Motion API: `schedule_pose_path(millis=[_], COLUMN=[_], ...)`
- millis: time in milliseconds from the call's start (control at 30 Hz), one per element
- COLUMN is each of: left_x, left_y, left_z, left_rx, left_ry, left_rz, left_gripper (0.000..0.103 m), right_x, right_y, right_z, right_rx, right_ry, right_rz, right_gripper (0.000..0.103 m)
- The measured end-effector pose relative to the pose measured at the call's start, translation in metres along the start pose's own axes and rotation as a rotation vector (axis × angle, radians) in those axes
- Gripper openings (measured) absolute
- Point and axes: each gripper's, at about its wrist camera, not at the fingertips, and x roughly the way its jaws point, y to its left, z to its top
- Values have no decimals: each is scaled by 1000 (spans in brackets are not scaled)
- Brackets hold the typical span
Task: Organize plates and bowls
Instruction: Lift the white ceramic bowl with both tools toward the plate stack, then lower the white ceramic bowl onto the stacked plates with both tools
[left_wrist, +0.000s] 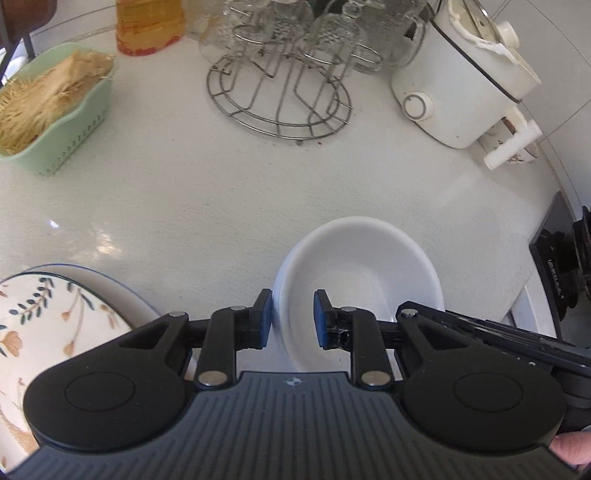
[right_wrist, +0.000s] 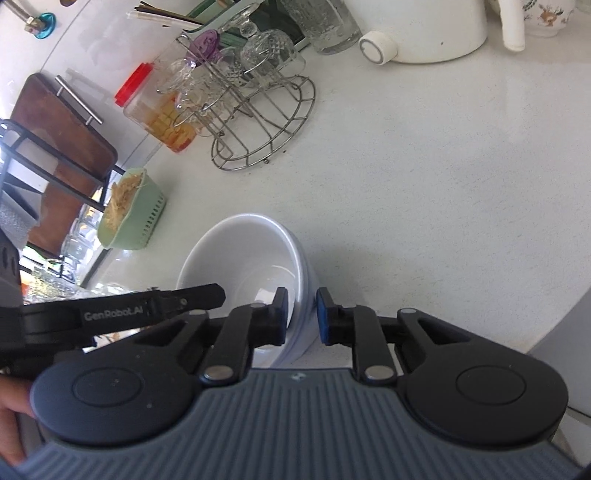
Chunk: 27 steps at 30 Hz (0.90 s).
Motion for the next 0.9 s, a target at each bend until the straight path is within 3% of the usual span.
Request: schedule_pose_path(millis=[433, 900], left_x=[-7, -29], left_y=[-11, -26], left_z=[0, 1], left_rx=[-50, -31], left_ry=[15, 4], left_rz=[-91, -84], left_gripper=[26, 26], right_x=[-28, -54], right_y=[-9, -4], right_z=[-4, -4], right_rx=[43, 63], right_ry=[-56, -98], right_rz=[-37, -32], right_gripper=[20, 20])
